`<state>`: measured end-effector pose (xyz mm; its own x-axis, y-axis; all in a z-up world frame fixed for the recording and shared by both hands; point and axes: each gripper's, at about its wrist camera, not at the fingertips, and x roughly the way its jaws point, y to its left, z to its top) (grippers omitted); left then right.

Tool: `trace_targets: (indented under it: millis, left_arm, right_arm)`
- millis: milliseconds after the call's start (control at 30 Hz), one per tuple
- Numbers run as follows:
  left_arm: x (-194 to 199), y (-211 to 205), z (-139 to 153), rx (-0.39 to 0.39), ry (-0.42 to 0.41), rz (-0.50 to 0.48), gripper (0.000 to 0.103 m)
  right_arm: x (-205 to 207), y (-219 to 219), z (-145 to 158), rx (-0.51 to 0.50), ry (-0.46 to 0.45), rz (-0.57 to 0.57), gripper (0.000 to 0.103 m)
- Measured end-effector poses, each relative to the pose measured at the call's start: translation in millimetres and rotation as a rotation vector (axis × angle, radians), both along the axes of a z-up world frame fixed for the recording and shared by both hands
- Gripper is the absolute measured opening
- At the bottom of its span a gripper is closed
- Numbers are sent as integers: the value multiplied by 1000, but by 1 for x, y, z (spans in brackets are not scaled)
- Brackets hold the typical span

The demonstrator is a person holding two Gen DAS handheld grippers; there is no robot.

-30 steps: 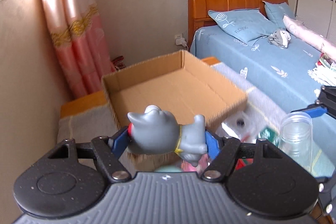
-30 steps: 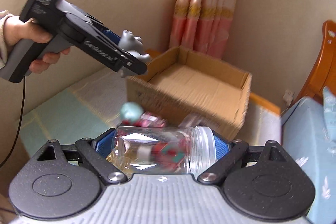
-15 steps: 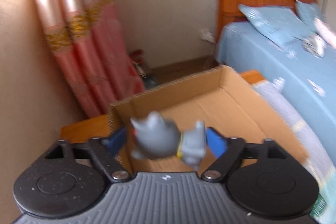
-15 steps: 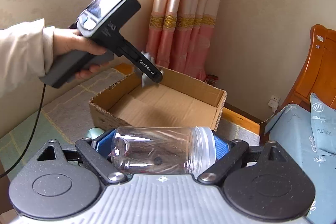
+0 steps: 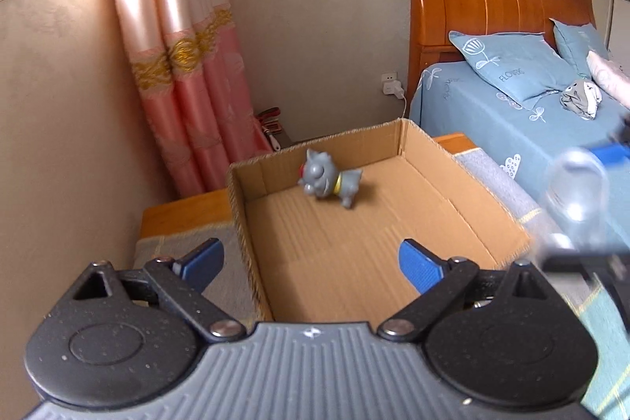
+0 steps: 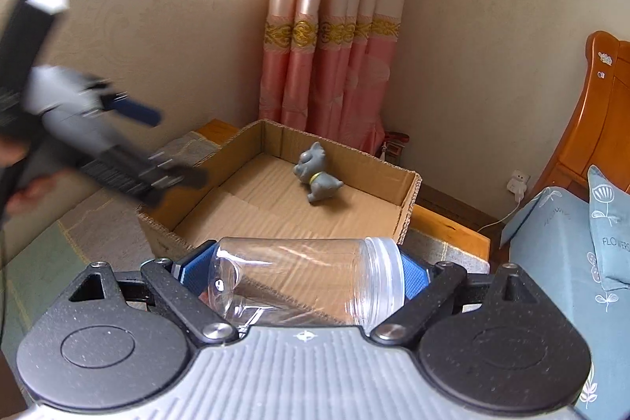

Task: Organize rigid objects
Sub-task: 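Carry the cat into the cardboard box with the left tool while the right tool drops the clear jar in, then move the left tool back to the objects while the right tool approaches the white MEDICAL bottle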

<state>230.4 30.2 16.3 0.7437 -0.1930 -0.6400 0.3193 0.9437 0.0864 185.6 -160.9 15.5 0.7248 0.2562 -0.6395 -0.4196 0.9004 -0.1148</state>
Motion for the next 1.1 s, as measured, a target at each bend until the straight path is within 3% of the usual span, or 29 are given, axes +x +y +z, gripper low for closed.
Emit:
trace_targets:
  millis: [300, 433, 900, 1100]
  left_arm:
    - [-48, 20, -3, -30, -26, 56, 96]
    - [-62, 24, -7, -28, -19, 68, 96]
    - [-99, 16, -12, -23, -20, 35, 96]
    - [-118, 9, -25, -45, -11, 15, 96]
  right_arm:
    - [46, 5, 7, 25, 6, -77, 94]
    - [54, 8, 5, 26, 20, -96, 103]
    - [-16, 2, -1, 28, 42, -21, 103]
    - [-41, -14, -22, 74, 64, -7, 103]
